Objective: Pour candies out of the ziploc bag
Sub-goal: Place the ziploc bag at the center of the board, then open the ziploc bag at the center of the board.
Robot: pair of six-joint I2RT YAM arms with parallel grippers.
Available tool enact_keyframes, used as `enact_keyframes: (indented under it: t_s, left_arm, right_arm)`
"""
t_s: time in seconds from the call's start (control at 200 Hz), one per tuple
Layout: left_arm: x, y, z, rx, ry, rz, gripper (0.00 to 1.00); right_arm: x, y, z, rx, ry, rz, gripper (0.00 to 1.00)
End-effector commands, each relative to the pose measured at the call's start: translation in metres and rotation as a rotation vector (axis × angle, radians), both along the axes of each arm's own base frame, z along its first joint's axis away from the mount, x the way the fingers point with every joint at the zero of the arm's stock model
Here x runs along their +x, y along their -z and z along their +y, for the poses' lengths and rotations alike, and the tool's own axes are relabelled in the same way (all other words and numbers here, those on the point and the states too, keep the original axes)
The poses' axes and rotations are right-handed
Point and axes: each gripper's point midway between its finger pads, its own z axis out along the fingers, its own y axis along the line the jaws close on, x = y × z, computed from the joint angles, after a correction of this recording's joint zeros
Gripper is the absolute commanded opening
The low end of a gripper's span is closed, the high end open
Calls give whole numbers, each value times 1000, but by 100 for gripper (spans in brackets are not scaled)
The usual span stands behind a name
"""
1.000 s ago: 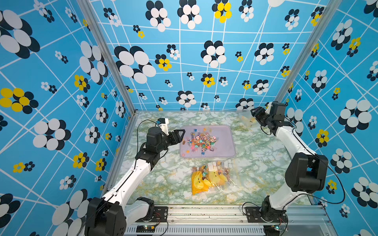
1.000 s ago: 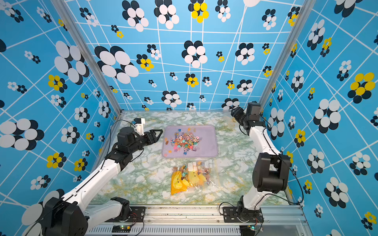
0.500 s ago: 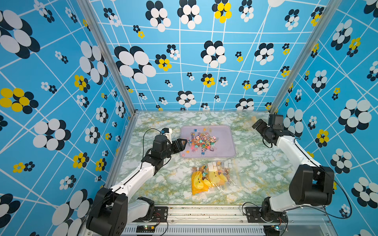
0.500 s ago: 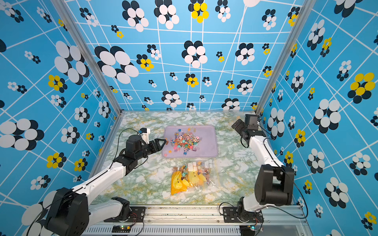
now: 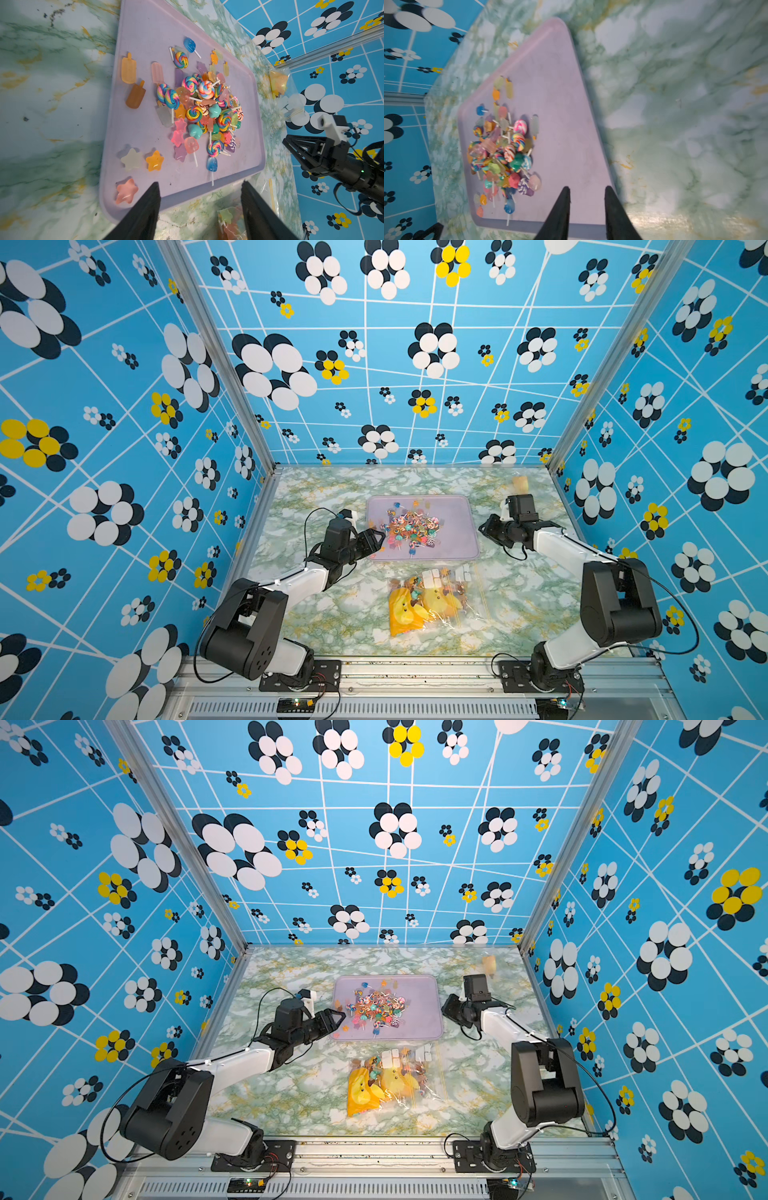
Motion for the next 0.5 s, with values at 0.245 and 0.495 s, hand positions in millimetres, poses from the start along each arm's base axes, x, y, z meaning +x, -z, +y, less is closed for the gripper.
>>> enact_keyframes:
  t_s: [0.245,0.495]
  left_arm:
    - [2,24,20,100,-81,57,53]
    - [4,25,17,109,-72,73,49]
  right_arm:
    - [-9,31,21,14,-65,66,29]
    - [-14,24,20,-5,-62,54,23]
